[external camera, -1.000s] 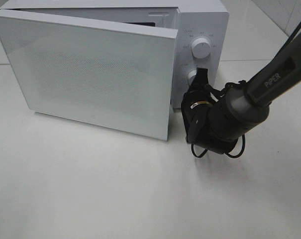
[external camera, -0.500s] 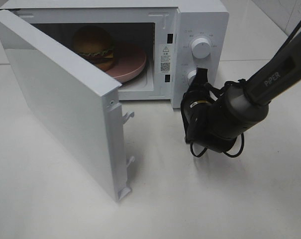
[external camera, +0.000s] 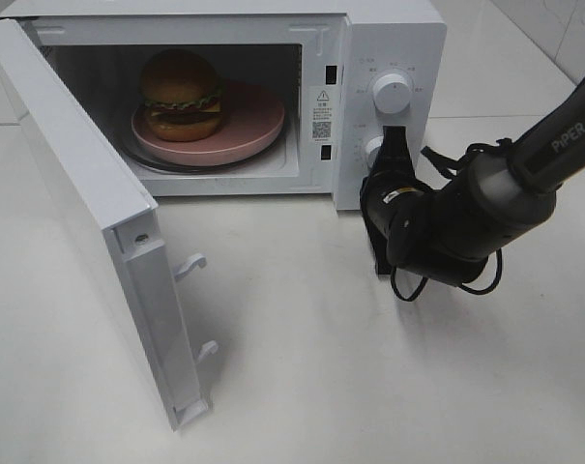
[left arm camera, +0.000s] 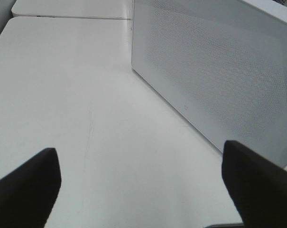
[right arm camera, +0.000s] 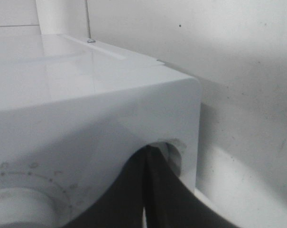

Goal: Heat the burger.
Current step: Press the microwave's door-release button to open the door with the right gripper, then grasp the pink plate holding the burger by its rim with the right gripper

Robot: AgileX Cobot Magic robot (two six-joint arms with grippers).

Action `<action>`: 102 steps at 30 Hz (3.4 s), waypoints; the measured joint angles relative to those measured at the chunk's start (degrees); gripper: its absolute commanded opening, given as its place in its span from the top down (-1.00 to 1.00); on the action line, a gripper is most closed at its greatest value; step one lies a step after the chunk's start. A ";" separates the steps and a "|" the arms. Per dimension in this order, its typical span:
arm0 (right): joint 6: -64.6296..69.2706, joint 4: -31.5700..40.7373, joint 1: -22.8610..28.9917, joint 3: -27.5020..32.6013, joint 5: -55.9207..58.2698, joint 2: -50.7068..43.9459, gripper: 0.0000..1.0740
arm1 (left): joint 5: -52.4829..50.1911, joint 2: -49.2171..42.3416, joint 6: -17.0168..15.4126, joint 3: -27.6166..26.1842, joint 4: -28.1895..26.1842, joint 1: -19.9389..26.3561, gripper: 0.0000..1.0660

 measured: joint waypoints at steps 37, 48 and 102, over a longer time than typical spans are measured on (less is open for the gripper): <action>-27.22 -8.94 -0.23 15.70 22.46 -24.29 0.99 | 0.00 0.00 0.00 0.00 0.00 0.00 -0.58; -48.24 -9.17 -0.23 15.81 39.88 -33.58 0.98 | 0.00 0.00 0.00 0.00 0.00 0.00 -0.58; -148.22 -38.79 -0.23 -2.23 100.67 -36.15 0.88 | 0.00 0.00 0.00 0.00 0.00 0.00 -0.58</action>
